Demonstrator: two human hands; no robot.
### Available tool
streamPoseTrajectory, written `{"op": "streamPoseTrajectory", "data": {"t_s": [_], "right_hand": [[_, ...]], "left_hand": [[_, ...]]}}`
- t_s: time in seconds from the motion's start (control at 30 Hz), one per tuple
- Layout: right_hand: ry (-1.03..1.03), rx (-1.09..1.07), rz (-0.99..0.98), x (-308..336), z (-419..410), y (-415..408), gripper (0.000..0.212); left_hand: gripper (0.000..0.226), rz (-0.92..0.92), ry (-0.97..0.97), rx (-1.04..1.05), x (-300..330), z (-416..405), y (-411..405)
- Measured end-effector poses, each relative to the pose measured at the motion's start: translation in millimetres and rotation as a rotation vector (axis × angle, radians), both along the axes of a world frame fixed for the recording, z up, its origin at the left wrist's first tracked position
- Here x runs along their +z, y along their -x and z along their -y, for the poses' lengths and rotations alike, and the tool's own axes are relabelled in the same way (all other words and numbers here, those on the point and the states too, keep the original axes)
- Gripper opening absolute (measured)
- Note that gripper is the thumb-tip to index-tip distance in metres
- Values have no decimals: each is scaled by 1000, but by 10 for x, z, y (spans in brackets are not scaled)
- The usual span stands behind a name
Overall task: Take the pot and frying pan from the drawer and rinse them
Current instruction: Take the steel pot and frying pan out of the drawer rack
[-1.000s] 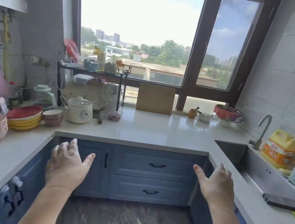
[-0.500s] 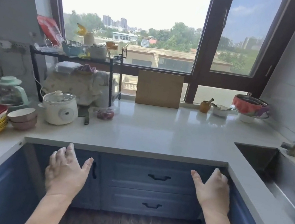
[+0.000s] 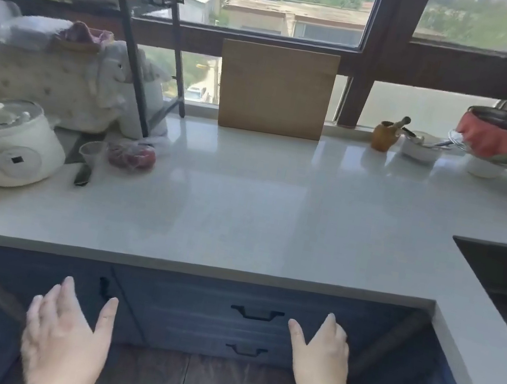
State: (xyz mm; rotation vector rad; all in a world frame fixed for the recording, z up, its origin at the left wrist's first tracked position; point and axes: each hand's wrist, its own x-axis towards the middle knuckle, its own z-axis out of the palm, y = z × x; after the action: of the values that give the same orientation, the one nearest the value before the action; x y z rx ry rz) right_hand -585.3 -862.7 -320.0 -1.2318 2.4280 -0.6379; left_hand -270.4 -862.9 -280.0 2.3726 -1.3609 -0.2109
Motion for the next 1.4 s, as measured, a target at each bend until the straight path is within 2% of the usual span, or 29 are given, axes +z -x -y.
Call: {"op": "streamPoseTrajectory", "data": {"t_s": [0.2, 0.3, 0.47, 0.63, 0.73, 0.97, 1.03, 1.1, 1.17, 1.3, 1.33, 1.4], "right_hand": [[-113, 131, -50, -933, 569, -189, 79], [-164, 157, -68, -1325, 773, -338, 77], [-248, 223, -85, -1861, 990, -559, 78], [-320, 290, -134, -2227, 1170, -684, 71], [-338, 322, -204, -2292, 1183, -659, 65], [-275, 370, -224, -2343, 944, -621, 59], [-310, 371, -211, -2472, 787, -591, 58], [-407, 447, -238, -2314, 675, -565, 60], [-452, 500, -193, -2170, 591, -485, 69], [-469, 538, -77, -1865, 375, -503, 70], [-493, 521, -41, -1759, 278, -533, 70], [-413, 427, 55, -1513, 35, -552, 63]], "left_hand": [[91, 83, -93, -71, -774, 444, 150], [104, 81, -108, -109, -1142, 588, 141], [101, 100, -114, -148, -1611, 705, 65], [112, 103, -158, -178, -1910, 711, -59], [105, 101, -160, -188, -1947, 687, -60], [111, 84, -130, -283, -1797, 693, 114], [107, 99, -86, -290, -1747, 686, 167], [99, 117, -49, -290, -1681, 668, 193], [95, 122, -38, -302, -1615, 641, 201], [90, 132, -49, -320, -1537, 622, 189], [87, 126, -54, -327, -1527, 620, 187], [85, 99, -128, -337, -1513, 585, 186]]}}
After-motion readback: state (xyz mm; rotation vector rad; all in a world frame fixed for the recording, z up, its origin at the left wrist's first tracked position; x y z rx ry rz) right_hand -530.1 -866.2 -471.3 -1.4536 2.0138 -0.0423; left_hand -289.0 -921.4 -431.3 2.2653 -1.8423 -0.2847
